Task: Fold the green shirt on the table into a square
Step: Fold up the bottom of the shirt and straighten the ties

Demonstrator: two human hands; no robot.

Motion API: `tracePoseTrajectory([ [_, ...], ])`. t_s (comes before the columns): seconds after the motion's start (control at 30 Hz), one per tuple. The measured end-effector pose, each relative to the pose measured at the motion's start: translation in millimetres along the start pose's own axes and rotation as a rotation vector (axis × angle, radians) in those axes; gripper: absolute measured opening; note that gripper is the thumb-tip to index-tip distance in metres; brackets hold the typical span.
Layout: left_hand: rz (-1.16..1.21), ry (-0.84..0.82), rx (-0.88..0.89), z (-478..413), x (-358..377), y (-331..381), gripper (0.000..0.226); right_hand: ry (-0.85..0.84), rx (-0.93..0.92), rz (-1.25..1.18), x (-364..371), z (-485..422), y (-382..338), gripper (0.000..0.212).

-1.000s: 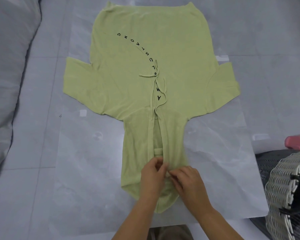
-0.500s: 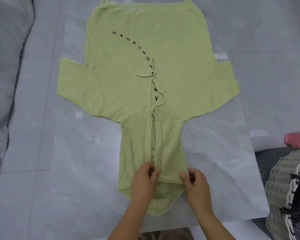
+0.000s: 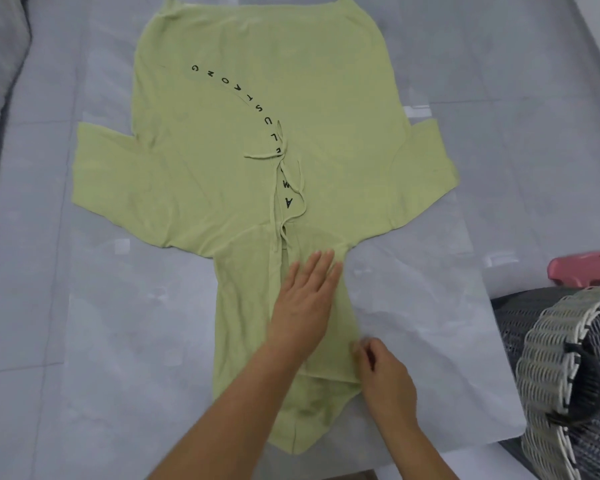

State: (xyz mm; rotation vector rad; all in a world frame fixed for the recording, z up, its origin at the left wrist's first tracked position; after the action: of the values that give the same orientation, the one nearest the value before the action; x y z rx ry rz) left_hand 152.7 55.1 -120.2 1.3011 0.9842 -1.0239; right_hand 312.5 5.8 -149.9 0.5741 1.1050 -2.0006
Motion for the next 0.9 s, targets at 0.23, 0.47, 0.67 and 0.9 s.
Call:
tracePoseTrajectory([
  [0.23,-0.127,-0.095,0.096,-0.4,38.8,-2.7,0.063,-0.061,0.052,0.086,13.2,23.8,33.2,0.033],
  [0.47,-0.089,0.003,0.170,-5.3,33.5,0.2,0.057,0.001,-0.123,0.083,-8.5,1.2,-6.8,0.053],
  [0.67,-0.043,0.016,0.136,-2.4,30.7,-2.7,0.056,0.051,-0.159,-0.139,-10.2,-73.9,-58.0,0.017],
  [0.9,-0.085,0.006,0.050,-2.0,32.9,-7.9,0.056,0.388,-0.192,-0.041,-7.7,-55.6,-56.5,0.040],
])
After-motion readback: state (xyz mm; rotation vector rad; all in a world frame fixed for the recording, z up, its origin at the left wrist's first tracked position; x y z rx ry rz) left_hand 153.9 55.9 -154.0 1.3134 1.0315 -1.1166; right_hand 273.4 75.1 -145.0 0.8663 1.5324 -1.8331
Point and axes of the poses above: each hand's wrist, its own z-axis away from the middle knuckle, its own x-axis out of the palm, y = z × x, the point moved 10 cm from there along -z, towards the middle knuckle, and after that the axes turned 7 degrees about -z, right-handed, at the moved point
